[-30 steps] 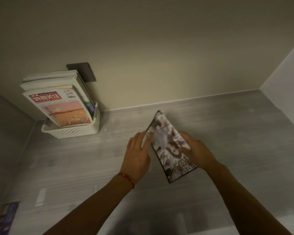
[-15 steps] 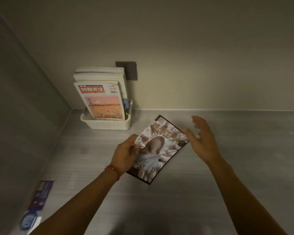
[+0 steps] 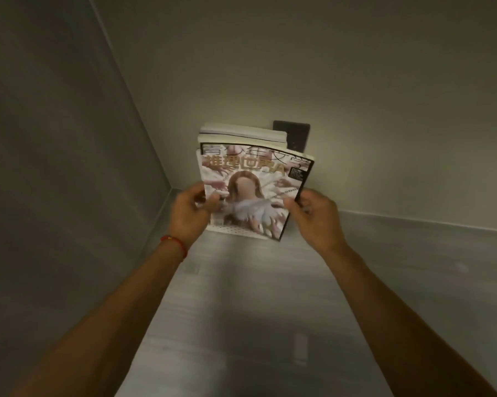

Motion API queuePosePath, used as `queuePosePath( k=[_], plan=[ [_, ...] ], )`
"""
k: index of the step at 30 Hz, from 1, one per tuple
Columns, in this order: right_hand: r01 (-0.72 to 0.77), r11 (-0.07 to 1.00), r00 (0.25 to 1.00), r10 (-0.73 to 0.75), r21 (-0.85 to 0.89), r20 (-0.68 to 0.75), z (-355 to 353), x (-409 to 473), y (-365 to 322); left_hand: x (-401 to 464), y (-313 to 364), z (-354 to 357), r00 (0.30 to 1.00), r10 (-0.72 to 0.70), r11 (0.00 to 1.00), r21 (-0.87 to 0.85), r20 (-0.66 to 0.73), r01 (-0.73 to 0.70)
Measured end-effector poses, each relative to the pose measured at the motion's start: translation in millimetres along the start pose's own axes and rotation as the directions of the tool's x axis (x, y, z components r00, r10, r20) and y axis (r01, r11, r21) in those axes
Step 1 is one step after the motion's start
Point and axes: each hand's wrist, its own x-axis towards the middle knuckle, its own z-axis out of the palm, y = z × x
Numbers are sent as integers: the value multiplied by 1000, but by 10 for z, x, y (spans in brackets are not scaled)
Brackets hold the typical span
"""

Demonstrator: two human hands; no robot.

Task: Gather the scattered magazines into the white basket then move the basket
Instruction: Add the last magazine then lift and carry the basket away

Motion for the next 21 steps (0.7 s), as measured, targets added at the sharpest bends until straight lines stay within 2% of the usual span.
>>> queuePosePath(
  k=[2,4,13,16,18,21],
  plan=[
    [13,995,999,-16,-95,-29,162,281,-98,289,-65,-77,992,16,977,211,-125,11],
    [1,987,999,-6,-159,-31,324,466,-105,510,-218,-106,986,-46,958,272,-162,89],
    [-222,945,975,218,-241,-41,967,621,349,818,-908,-7,961,-257,957,110,-107,268],
    [-353,922,933,336,-158,-124,1154,629,467,881,-1036,69,956,-244,958,116,-164,264],
    [-450,891,875,428,-54,-224,1254,614,499,918,-1084,133,924,-289,954,6,-248,300],
    [-459,868,826,495,188,-270,1328,606,519,1036,-1215,181,902,-366,930,-58,-229,362]
  ],
)
